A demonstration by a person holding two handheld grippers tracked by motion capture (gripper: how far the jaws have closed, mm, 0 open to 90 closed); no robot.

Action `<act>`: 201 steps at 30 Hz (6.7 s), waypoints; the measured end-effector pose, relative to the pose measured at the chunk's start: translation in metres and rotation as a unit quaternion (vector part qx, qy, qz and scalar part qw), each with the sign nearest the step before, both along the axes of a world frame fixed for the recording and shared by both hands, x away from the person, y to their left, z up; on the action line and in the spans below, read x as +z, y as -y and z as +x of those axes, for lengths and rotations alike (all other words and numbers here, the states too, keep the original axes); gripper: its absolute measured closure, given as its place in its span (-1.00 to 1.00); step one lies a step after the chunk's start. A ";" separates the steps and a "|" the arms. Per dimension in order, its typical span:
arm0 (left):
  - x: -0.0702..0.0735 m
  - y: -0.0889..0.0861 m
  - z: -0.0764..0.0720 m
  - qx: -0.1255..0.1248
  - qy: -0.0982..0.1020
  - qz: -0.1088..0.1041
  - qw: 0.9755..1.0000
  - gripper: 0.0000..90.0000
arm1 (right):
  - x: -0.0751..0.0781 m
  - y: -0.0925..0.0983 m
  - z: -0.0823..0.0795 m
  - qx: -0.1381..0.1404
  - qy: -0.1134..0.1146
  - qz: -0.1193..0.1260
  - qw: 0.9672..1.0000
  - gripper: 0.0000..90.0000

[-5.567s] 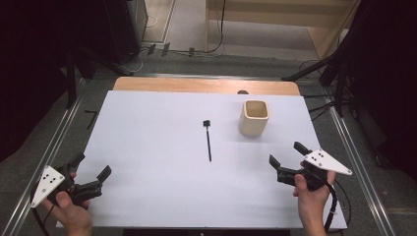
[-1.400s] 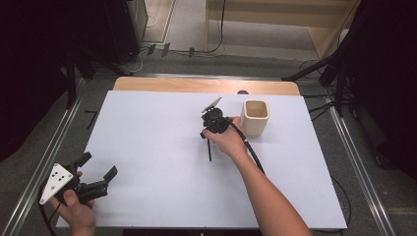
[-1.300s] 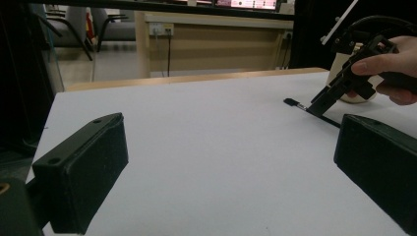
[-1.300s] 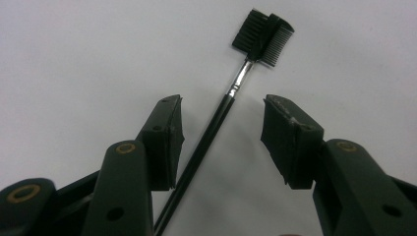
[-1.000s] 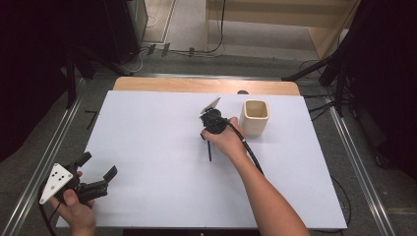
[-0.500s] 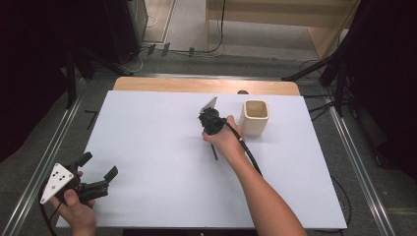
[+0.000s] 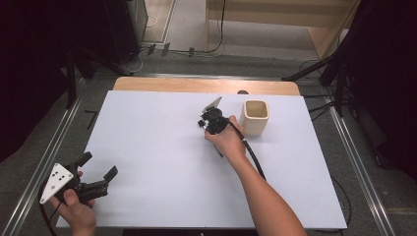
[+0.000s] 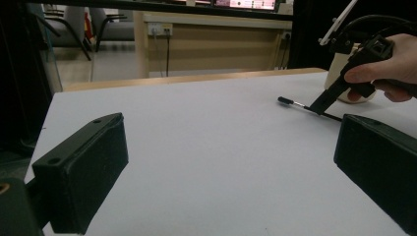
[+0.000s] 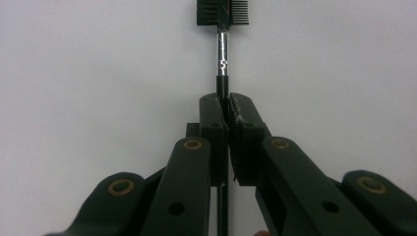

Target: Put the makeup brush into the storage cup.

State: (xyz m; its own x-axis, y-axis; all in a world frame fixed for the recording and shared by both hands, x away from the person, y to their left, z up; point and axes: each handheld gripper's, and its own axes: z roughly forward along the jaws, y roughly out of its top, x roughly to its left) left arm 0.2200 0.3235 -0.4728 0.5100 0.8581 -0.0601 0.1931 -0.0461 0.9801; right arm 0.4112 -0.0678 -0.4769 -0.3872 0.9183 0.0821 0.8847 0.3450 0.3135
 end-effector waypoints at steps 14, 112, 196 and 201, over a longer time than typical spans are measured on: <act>0.000 0.001 0.000 -0.002 -0.001 0.001 1.000 -0.99 | 0.025 0.012 -0.008 -0.017 0.059 0.067 0.996 0.94; -0.001 0.004 0.000 -0.007 0.000 0.003 1.000 -0.99 | 0.084 0.094 -0.043 -0.017 0.507 0.211 0.835 0.94; -0.002 0.005 0.000 -0.009 -0.001 0.006 1.000 -0.99 | 0.035 0.157 -0.053 -0.083 0.478 0.180 0.856 0.93; -0.002 0.006 0.001 -0.010 -0.001 0.006 1.000 -0.99 | 0.026 0.158 -0.056 -0.086 0.469 0.180 0.860 0.93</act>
